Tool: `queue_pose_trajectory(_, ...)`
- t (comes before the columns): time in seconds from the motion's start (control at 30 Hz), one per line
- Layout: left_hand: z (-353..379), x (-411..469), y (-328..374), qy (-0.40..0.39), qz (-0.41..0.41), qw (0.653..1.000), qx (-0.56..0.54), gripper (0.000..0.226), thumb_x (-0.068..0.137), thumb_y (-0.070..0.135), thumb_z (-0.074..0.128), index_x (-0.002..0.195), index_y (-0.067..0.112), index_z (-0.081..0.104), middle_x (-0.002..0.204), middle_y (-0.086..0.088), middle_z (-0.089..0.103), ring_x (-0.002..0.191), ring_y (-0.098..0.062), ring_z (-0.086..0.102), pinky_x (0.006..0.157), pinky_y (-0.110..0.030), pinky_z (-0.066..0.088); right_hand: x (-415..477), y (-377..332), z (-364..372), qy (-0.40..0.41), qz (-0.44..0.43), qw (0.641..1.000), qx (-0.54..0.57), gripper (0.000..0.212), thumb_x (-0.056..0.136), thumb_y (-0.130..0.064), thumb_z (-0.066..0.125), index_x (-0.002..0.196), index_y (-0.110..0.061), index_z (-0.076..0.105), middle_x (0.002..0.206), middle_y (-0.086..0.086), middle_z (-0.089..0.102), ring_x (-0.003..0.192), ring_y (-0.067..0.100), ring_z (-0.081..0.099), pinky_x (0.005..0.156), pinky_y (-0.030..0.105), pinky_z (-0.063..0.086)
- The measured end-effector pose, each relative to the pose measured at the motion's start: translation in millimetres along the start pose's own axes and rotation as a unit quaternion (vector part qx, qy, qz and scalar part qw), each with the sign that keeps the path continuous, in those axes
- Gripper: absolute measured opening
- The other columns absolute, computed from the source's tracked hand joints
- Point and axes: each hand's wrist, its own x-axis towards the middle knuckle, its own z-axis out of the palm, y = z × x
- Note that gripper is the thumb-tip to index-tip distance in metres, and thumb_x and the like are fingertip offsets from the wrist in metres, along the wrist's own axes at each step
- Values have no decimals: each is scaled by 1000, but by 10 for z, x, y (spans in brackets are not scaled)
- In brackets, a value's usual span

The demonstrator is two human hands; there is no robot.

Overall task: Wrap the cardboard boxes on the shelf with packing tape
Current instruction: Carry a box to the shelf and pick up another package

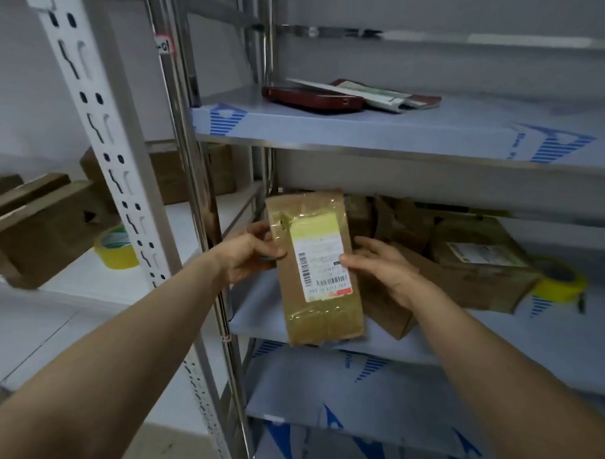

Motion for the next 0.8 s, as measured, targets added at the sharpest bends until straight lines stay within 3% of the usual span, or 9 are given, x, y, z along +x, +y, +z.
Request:
queue_pose_trajectory(0.07,-32,23,15,-28,-3,999,23,67,74,-28,46,131,8,46,111,-15,62,113,-32,58,94,-43,50,3,61,42,-15,2,1000,5,92,59,-21,87,140,-17,43,129,5,60,117,16,56,106,37,41)
queue_pose_trajectory(0.13,-89,39,30,-46,-2,997,57,72,69,-30,48,131,7,47,114,-18,62,114,-34,58,92,-43,52,-30,100,89,-32,-9,999,2,84,59,-8,87,133,-15,48,121,0,62,106,8,60,86,21,50)
queue_pose_trajectory(0.23,-159,32,51,-56,5,992,111,72,70,-33,48,129,8,48,117,-21,60,117,-38,56,92,-44,53,-67,117,174,-12,-50,998,-46,75,61,-4,86,125,-16,51,105,-13,59,104,7,55,68,12,44)
queue_pose_trajectory(0.3,-166,11,79,-55,13,993,105,73,72,-34,42,128,13,50,110,-15,63,113,-34,58,89,-40,53,-60,124,220,11,-72,995,-67,72,61,-6,86,122,-22,50,103,-18,54,107,9,54,77,15,47)
queue_pose_trajectory(0.4,-112,-75,164,-54,16,998,40,73,67,-27,31,116,21,57,105,-11,63,101,-28,60,90,-40,48,-30,120,258,42,-103,991,-74,74,62,-5,86,123,-24,48,116,-11,53,117,18,55,97,35,49)
queue_pose_trajectory(0.5,-123,-129,243,-12,-5,999,-42,61,62,-3,29,110,19,60,103,-11,56,95,-28,53,89,-43,44,13,68,308,84,-164,980,-80,79,63,-3,85,130,-14,47,131,0,48,117,10,47,98,22,42)
queue_pose_trajectory(0.57,-144,-135,271,24,-18,996,-87,46,70,13,33,106,17,61,110,-11,56,103,-30,52,91,-48,45,34,29,356,105,-218,963,-115,78,63,-5,85,131,-12,48,132,2,45,118,11,46,100,23,39)
queue_pose_trajectory(0.67,-157,-124,288,66,-53,995,-49,43,88,52,41,104,18,61,96,-10,69,99,-29,60,87,-46,49,59,-7,407,127,-290,923,-218,72,66,-3,80,130,-13,50,134,6,46,125,21,43,105,32,36)
queue_pose_trajectory(0.8,-201,-170,271,91,-122,986,62,62,73,73,55,102,18,60,82,-7,70,90,-26,64,77,-39,51,48,-42,446,153,-352,862,-332,71,69,3,74,133,-12,49,138,8,43,132,24,35,106,27,26)
